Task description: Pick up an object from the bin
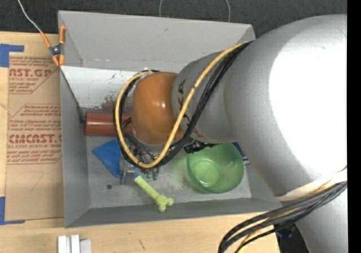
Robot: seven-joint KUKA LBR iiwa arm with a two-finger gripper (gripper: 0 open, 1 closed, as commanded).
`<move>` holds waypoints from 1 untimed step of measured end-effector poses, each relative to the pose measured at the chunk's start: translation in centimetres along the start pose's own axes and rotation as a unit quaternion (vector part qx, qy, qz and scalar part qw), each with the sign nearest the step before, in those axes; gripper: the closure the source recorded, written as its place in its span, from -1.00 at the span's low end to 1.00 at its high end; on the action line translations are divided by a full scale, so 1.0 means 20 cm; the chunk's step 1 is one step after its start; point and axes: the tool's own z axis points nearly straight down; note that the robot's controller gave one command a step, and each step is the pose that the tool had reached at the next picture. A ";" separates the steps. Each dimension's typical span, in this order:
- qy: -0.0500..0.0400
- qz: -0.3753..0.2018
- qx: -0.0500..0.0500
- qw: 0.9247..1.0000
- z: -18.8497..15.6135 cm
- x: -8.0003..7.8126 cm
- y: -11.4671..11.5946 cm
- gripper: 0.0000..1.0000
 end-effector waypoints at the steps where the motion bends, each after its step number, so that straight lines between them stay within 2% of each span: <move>1: 0.001 0.000 0.000 1.000 -0.15 0.01 0.00 1.00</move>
Offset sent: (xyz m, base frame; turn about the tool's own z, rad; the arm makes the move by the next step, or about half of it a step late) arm -0.0001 0.0001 0.0358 0.0000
